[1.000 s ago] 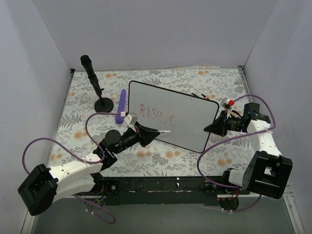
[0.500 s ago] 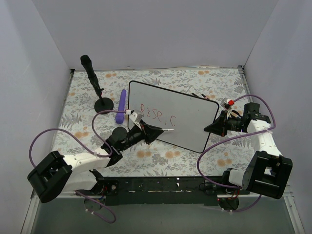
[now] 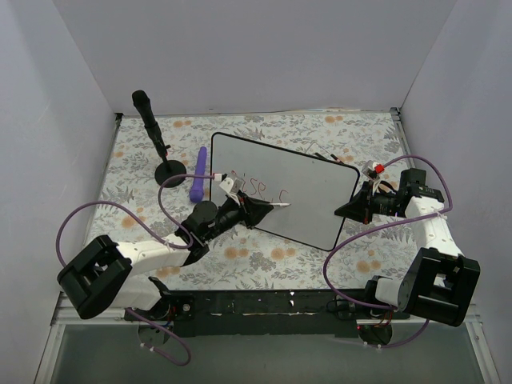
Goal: Write a sentence on the whiteboard
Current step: Write with the whiteboard marker without the cap on the whiteboard.
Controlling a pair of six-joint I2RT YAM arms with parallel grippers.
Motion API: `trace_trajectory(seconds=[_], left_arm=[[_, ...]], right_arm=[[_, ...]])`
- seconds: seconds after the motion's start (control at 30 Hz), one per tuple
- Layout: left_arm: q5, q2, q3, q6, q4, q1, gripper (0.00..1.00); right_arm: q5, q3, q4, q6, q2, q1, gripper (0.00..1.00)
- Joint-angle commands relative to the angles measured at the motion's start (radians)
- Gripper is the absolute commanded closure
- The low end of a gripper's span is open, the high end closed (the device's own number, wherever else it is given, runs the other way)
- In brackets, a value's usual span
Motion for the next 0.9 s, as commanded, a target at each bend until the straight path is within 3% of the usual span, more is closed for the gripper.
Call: trace_trajectory(seconds=[0.0,0.87], left_arm=[[-0.040,0.004,0.046,0.036,-0.009,0.004,1.00],[-0.043,0.048,0.144,0.073,-0.089,0.004,1.00]], right_arm=[[0.040,0.012,0.013,-0.039,-0.011,0.012,0.99],[0.039,0.014,0.013,-0.039,-0.014,0.012,0.99]])
